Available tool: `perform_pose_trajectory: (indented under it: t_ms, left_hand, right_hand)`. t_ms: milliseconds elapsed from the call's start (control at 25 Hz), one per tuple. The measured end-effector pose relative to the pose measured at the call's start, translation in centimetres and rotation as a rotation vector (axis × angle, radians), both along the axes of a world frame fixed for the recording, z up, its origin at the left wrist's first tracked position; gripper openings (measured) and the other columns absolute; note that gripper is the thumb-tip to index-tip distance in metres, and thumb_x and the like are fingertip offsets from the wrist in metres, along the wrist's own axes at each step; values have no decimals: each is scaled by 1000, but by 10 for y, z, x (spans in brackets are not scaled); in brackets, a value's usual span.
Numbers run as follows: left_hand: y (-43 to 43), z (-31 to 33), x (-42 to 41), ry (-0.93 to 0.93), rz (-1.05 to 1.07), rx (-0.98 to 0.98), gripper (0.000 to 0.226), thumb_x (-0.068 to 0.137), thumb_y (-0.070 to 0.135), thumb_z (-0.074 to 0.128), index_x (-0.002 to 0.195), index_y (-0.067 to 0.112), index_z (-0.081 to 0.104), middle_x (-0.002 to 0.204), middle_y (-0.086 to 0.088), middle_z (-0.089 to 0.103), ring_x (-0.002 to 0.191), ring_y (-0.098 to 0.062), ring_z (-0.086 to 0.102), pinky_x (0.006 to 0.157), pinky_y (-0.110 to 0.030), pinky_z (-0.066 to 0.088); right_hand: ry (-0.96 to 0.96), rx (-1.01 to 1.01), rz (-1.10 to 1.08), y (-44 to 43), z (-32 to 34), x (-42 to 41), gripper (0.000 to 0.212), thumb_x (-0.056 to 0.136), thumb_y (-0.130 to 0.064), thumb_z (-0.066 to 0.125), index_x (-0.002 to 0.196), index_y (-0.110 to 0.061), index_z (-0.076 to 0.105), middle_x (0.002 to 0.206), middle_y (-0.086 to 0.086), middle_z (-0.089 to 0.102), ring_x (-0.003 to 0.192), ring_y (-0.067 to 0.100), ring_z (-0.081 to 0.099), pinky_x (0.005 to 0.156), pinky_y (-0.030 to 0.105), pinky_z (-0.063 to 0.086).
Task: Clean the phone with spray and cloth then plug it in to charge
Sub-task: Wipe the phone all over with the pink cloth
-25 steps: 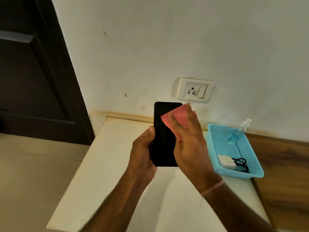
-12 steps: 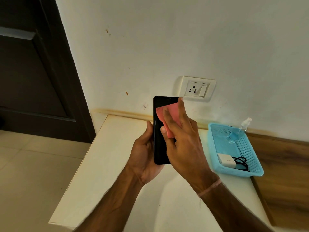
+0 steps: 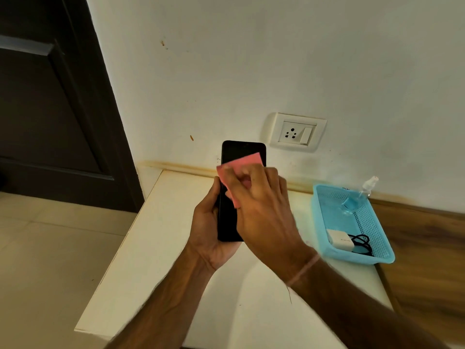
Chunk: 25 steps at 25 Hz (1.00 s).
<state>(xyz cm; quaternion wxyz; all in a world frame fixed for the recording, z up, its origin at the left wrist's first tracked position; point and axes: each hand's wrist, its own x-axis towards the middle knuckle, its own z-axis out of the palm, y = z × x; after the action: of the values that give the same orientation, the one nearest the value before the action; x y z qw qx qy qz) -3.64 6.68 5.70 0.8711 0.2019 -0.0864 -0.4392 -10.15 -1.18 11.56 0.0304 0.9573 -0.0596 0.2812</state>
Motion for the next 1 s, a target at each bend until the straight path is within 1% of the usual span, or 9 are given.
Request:
perform_pose_trajectory:
  t_ms: [120, 240, 360, 480, 600, 680, 840, 920, 1000]
  left_hand:
    - [0, -2, 2, -42, 4, 21, 50, 102, 49, 51, 133, 15, 68, 126, -13, 71, 115, -30, 68, 101, -47, 54]
    - [-3, -1, 0, -62, 13, 55, 50, 99, 51, 53, 135, 20, 67, 129, -11, 70, 114, -29, 69, 100, -47, 55]
    - [3, -1, 5, -25, 49, 7, 46, 100, 49, 53, 128, 18, 72, 125, -13, 71, 115, -31, 68, 101, -48, 52]
    - [5, 0, 8, -30, 38, 7, 50, 103, 49, 50, 135, 15, 67, 130, -14, 68, 118, -31, 66, 103, -48, 51]
    - [1, 3, 2, -43, 17, 35, 51, 102, 51, 49, 136, 18, 66, 129, -13, 69, 112, -30, 69, 98, -46, 55]
    - [2, 3, 3, -22, 35, 34, 50, 100, 51, 51, 134, 18, 68, 125, -13, 71, 110, -30, 70, 96, -46, 56]
    - [9, 1, 10, -10, 34, 2, 52, 103, 49, 50, 136, 12, 65, 127, -15, 68, 116, -31, 66, 99, -46, 53]
    - [7, 1, 7, -16, 2, -6, 52, 104, 50, 47, 134, 13, 67, 127, -15, 69, 113, -31, 66, 97, -47, 53]
    - [4, 3, 4, -22, -11, -11, 52, 103, 51, 46, 137, 15, 65, 129, -14, 67, 113, -32, 63, 94, -49, 54]
  right_hand:
    - [-35, 24, 11, -19, 11, -5, 50, 82, -4, 65, 131, -12, 57, 108, 13, 57, 95, 30, 52, 80, 45, 49]
    - [-118, 154, -94, -25, 35, 21, 43, 83, -2, 66, 125, -7, 61, 109, 16, 58, 99, 33, 53, 79, 47, 52]
    - [-10, 37, 52, -4, 25, 24, 46, 77, -2, 71, 121, -8, 61, 110, 15, 58, 99, 32, 54, 79, 44, 55]
    - [28, 37, 149, -9, 22, 6, 47, 78, -2, 73, 123, -8, 61, 107, 14, 58, 96, 29, 56, 77, 42, 57]
    - [-77, 123, -1, -27, 41, 22, 42, 84, -1, 67, 125, -5, 60, 105, 16, 55, 94, 29, 54, 72, 42, 57]
    - [-56, 61, -30, -18, 41, 30, 43, 83, -2, 66, 124, -4, 58, 107, 17, 56, 96, 30, 53, 74, 43, 56]
    - [115, -47, 202, -4, 17, 1, 51, 75, -1, 72, 124, -4, 60, 108, 16, 60, 97, 31, 56, 77, 42, 56]
    - [45, -23, 185, -22, 26, 0, 45, 75, 3, 71, 120, -3, 63, 104, 16, 61, 93, 32, 57, 73, 42, 56]
    - [-38, 52, 77, -35, 38, 12, 41, 80, 3, 67, 121, -2, 63, 105, 18, 60, 94, 34, 56, 73, 45, 56]
